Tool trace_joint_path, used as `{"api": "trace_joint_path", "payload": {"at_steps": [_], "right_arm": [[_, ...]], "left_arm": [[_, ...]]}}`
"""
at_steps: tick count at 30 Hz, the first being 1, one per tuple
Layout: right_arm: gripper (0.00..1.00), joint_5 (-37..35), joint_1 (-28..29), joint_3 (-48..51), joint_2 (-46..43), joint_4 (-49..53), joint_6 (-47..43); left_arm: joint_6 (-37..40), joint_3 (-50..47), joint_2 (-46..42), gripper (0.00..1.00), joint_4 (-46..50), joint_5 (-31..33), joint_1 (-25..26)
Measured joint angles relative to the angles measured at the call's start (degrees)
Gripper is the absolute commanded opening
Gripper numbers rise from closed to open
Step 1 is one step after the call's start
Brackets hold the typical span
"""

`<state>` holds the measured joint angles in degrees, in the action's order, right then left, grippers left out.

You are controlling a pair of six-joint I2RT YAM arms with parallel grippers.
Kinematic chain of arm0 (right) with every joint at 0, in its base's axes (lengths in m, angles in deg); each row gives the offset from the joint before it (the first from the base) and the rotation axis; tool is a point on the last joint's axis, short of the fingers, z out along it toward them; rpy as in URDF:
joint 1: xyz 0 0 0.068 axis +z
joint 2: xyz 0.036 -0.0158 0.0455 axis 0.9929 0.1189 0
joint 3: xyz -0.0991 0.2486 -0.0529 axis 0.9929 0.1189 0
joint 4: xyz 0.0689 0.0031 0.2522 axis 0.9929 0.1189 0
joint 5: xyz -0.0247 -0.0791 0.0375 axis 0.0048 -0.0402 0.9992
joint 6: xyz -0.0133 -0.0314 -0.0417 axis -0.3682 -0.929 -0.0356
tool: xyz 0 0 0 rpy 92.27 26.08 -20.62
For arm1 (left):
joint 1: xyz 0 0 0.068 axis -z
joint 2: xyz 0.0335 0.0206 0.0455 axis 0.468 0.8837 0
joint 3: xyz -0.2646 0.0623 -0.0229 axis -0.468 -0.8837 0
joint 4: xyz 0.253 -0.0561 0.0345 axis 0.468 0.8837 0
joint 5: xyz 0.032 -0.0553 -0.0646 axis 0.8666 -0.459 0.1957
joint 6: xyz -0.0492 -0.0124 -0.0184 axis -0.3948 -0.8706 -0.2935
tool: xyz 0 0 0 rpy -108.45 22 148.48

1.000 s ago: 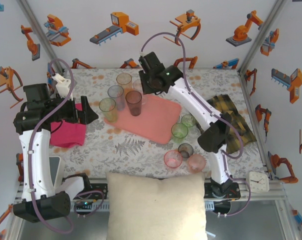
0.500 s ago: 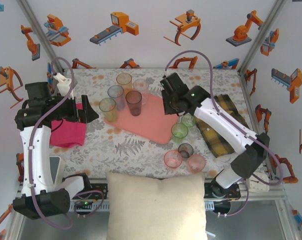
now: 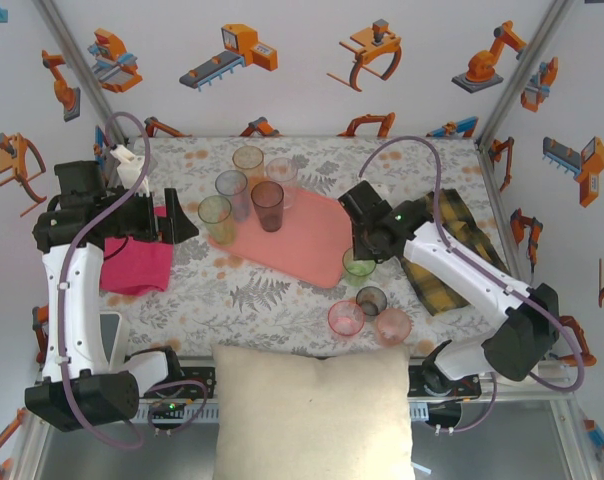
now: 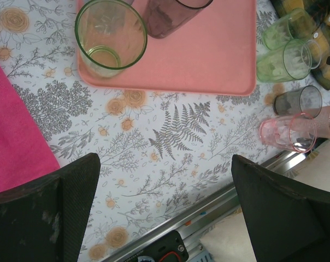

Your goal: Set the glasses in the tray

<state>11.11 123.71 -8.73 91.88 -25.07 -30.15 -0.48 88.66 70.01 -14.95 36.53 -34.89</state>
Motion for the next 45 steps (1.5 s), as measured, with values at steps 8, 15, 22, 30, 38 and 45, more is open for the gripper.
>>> {"api": "trace_joint_path", "payload": {"at_steps": [8,15,22,30,38,45], "right_arm": [[0.35,-0.15,-2.32,2.97,0.02,0.17,2.38],[0.35,0.09,-3.5,3.93,0.5,-0.26,3.3],[0.35,0.92,-4.11,5.6,1.55,-1.18,4.02],[0.35,1.92,-4.66,6.64,2.4,-3.32,4.42],[0.35,3.13,-4.79,6.67,4.11,-4.92,4.42],[0.35,3.32,-4.81,7.34,4.22,-5.29,4.44]], "left_arm": [[0.0,0.0,0.11,0.97,0.0,-0.66,0.2],[0.0,0.0,0.15,0.97,0.0,-1.07,0.2],[0.0,0.0,0.15,0.97,0.0,-1.09,0.2],[0.0,0.0,0.13,0.97,-0.02,-1.07,0.2],[0.0,0.0,0.02,0.97,-0.02,-1.07,0.2],[0.0,0.0,-0.02,0.97,-0.04,-1.07,0.2]]}}
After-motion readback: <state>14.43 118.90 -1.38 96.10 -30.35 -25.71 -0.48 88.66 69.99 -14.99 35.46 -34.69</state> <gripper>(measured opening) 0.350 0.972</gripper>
